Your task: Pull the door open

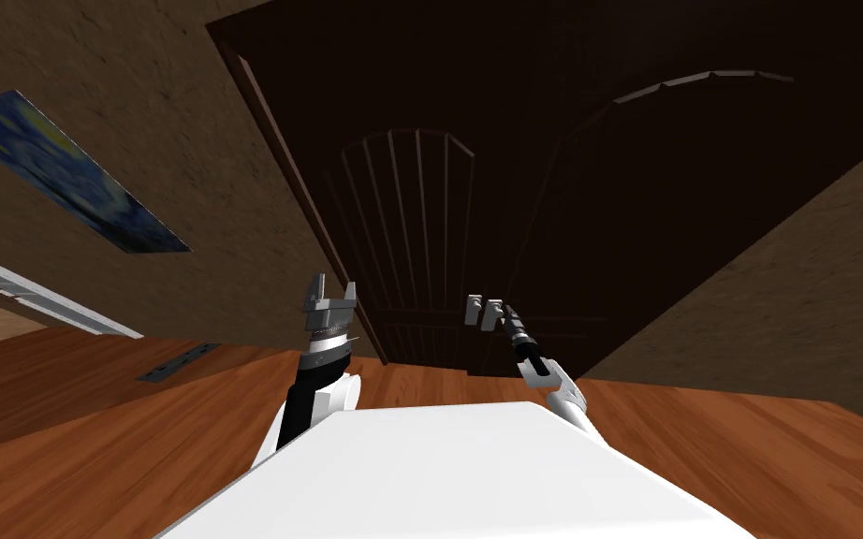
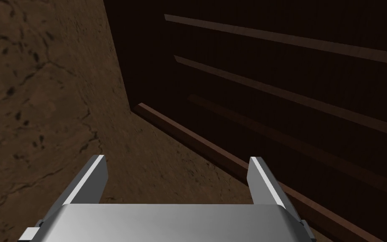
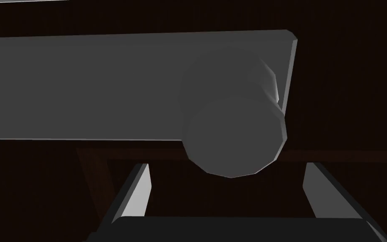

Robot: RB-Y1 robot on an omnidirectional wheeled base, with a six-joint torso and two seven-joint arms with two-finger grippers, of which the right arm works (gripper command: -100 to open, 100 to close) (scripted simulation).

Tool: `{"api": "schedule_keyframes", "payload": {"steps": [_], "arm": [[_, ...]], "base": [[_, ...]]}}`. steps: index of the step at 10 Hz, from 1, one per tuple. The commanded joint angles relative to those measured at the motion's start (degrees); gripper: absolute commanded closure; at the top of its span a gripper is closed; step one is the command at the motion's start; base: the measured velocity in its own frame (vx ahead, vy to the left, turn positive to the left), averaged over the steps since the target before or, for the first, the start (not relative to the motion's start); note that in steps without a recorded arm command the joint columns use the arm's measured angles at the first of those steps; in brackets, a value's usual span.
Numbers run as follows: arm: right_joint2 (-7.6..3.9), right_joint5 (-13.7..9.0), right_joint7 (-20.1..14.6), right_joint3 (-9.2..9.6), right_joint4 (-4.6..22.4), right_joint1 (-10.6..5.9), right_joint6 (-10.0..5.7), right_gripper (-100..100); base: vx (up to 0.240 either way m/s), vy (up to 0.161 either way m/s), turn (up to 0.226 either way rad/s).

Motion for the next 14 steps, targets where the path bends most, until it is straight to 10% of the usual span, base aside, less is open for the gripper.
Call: {"api": "schedule_keyframes", "payload": {"steps": [1, 2, 10, 11, 14], "arm": [[0.0, 0.0, 0.0, 0.0, 0.0, 0.0, 0.0, -100], [0.0, 0.0, 0.0, 0.0, 0.0, 0.0, 0.0, 100], [-1.34, 0.0, -0.8, -0.51, 0.3, 1.65, -0.06, 100], [-1.1, 0.2, -1.4, 0.57, -1.2, 2.0, -0.09, -100], [-0.95, 0.9, -2.8, 2.49, -2.8, 2.58, -0.86, -100]], "base": [[0.106, 0.07, 0.025], [-0.011, -0.007, -0.024], [-0.082, -0.044, -0.024], [-0.18, -0.018, 0.049], [-0.187, 0.066, 0.076]]}}
